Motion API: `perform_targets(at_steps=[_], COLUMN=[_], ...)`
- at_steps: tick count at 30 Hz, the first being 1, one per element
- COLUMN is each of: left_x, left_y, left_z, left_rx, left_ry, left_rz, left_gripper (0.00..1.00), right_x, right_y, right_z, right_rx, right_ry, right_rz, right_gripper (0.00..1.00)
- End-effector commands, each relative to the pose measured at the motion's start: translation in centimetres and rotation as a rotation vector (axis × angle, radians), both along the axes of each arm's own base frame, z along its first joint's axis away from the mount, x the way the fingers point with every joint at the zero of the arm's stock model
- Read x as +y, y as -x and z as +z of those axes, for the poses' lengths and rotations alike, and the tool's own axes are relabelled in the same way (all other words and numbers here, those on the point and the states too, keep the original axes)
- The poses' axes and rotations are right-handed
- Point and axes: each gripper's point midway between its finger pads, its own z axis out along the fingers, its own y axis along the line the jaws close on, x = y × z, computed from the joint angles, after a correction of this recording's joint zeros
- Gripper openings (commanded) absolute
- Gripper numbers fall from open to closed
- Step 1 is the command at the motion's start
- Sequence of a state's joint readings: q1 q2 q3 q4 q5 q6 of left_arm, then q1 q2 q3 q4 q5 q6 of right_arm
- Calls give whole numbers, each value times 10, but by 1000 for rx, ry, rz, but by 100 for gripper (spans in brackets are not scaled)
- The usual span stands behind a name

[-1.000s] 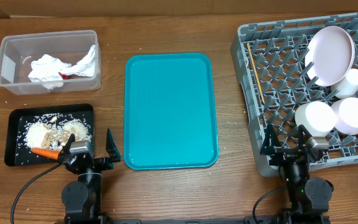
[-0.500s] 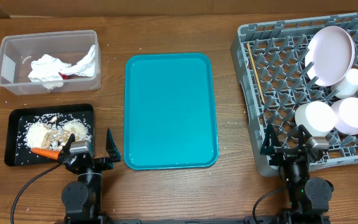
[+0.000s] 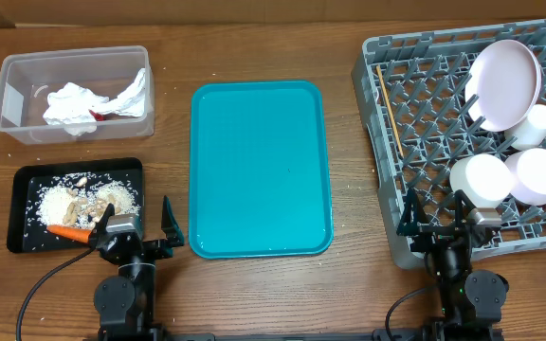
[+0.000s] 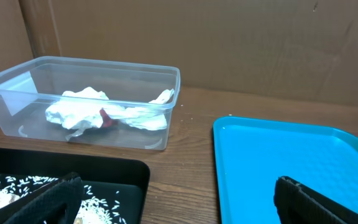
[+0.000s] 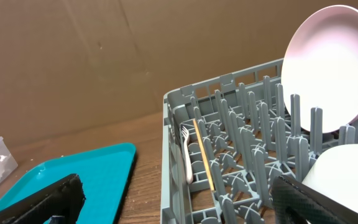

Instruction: Sort waste into correct bins and load items into the dishwasher rack

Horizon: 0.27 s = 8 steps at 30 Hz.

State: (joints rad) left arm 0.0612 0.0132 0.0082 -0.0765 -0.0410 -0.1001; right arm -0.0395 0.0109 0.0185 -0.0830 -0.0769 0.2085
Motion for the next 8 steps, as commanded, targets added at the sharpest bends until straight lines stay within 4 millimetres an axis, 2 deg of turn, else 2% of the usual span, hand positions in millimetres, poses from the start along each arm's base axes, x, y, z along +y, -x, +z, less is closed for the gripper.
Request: perform_targets(at_steps=[1,8], left_x=[0,0], left_y=[0,0], left_z=[1,1], left_rx=[-6,-6], left_ry=[-18,-19], left_rz=[-2,-2], left_gripper=[100,100], right_x=[-3,-3], right_y=[0,0], right_z=[-2,-2], right_rx=[-2,-2], right_ry=[-1,-1], right_rz=[-16,-16], right_gripper=[100,100])
